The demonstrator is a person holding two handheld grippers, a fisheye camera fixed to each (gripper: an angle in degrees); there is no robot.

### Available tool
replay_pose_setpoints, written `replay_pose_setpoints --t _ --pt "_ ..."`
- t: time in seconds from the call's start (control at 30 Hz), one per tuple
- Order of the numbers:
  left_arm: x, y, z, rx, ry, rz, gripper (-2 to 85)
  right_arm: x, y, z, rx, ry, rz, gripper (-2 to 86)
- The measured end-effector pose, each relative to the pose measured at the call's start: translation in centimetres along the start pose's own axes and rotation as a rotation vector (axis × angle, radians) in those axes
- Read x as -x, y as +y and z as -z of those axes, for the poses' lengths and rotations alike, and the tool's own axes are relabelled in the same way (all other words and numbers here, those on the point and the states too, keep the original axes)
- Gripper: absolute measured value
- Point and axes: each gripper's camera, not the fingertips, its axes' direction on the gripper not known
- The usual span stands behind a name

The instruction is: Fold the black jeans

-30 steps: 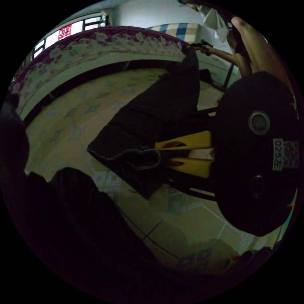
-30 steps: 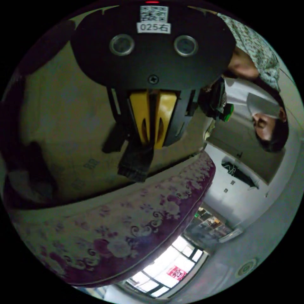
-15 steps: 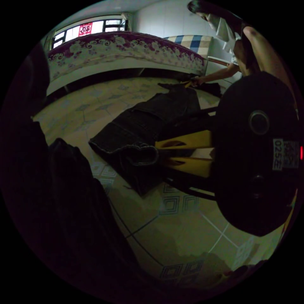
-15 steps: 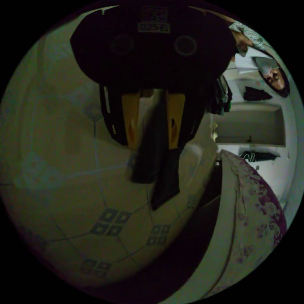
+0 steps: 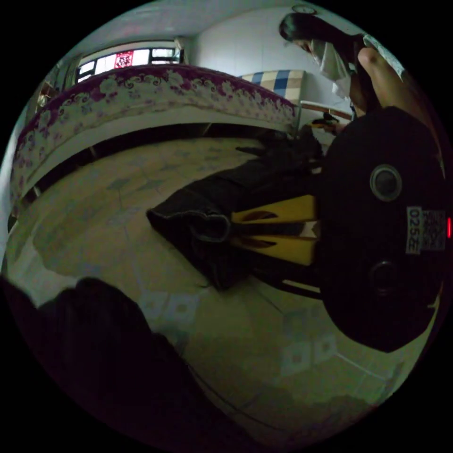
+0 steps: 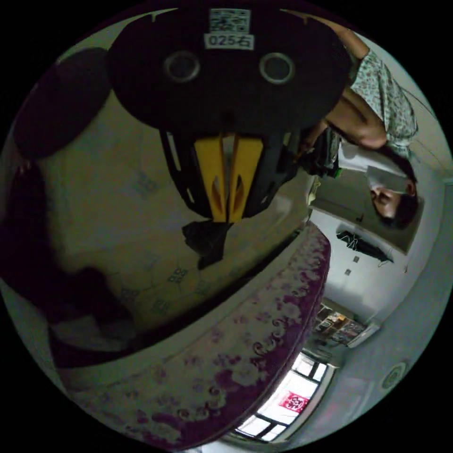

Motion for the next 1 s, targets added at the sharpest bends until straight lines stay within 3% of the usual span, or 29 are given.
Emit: replay_pose_setpoints --t 0.03,0.1,0.27,0.33,0.4,0.57,0.67,0.83,0.93,1.0 --pt "-0.2 -0.3 -0.4 0.000 0.022 0.004 -1.0 0.3 0.5 0.5 -0.008 0.033 -0.022 -0.7" --pt "-1.5 -1.5 -3.0 0.059 0.003 -0.008 -1.0 -1.3 2.2 0.3 0.014 0.183 -0.282 -0.1" --pt "-1.9 -2.2 -4.7 0.121 0.047 0.054 -0.6 -7.6 5.5 -5.3 0.174 0.187 -0.486 5.9" --pt "-1.6 -1.8 -4.8 0.137 0.085 0.067 0.1 -5.9 7.1 -6.9 0.168 0.172 -0.398 10.7" --pt "-2.5 -0.8 -4.4 0.156 0.048 -0.032 2.8 -0.8 8.7 -10.3 0.230 0.202 -0.171 14.0" --pt "-6.8 3.7 -1.8 0.102 -0.172 -0.219 4.8 9.4 8.4 -18.2 0.430 0.435 0.350 10.8" --pt "-9.9 7.3 -1.0 0.084 -0.331 -0.356 4.9 12.3 6.4 -24.2 0.670 0.548 0.603 11.4" --pt "-17.1 9.8 -3.4 0.148 -0.267 -0.645 4.1 13.2 5.8 -34.0 1.094 0.670 0.915 11.2" --pt "-22.0 10.1 -7.8 0.235 -0.324 -0.855 3.8 12.7 7.1 -38.6 1.333 0.725 1.045 10.5" --pt "-23.3 9.9 -12.7 0.343 -0.469 -0.962 2.7 13.1 6.9 -39.8 1.417 0.685 1.047 2.2"
